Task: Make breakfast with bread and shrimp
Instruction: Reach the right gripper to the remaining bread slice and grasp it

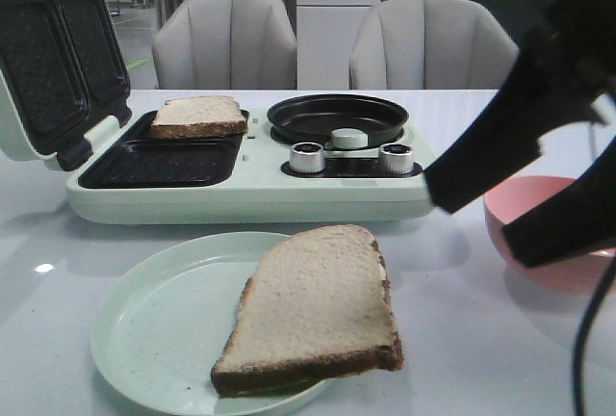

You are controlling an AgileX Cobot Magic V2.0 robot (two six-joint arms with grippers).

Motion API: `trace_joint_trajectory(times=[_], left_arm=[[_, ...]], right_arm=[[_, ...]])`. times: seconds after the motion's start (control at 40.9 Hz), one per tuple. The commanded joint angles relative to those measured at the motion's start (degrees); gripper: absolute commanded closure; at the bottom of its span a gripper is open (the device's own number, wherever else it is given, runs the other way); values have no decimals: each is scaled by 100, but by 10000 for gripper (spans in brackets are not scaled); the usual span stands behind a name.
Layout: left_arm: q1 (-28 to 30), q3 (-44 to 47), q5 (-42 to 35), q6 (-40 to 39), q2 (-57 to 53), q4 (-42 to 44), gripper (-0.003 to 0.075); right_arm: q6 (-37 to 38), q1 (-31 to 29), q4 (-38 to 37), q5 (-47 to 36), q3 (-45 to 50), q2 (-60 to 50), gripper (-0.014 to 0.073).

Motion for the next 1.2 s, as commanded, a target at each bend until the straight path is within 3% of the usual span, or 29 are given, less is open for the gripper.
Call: trace_joint_trajectory(times=[0.0, 0.245, 0.538, 0.636, 0.832, 1.076, 1.174], left_arm=[[-39, -163, -491, 1, 63, 36, 213], [-39, -163, -491, 1, 63, 36, 213], [-39, -163, -491, 1, 63, 36, 213], [-39, -163, -491, 1, 63, 36, 213], [-39, -163, -491, 1, 63, 36, 213], [-39, -163, -491, 1, 63, 58, 213], [-39, -163, -480, 1, 63, 68, 213]], right_arm=[[-393, 242, 743, -361, -189, 504, 54], [-1610, 341, 2059, -544, -196, 1676, 54], [-2856, 341, 3432, -361, -196, 2183, 54], [-3049, 341, 3585, -271, -196, 2189, 80], [-3050, 341, 3585, -318, -196, 2244, 239], [-3091, 341, 3603, -328, -196, 2391, 258], [-3097, 341, 3603, -317, -196, 2391, 349]])
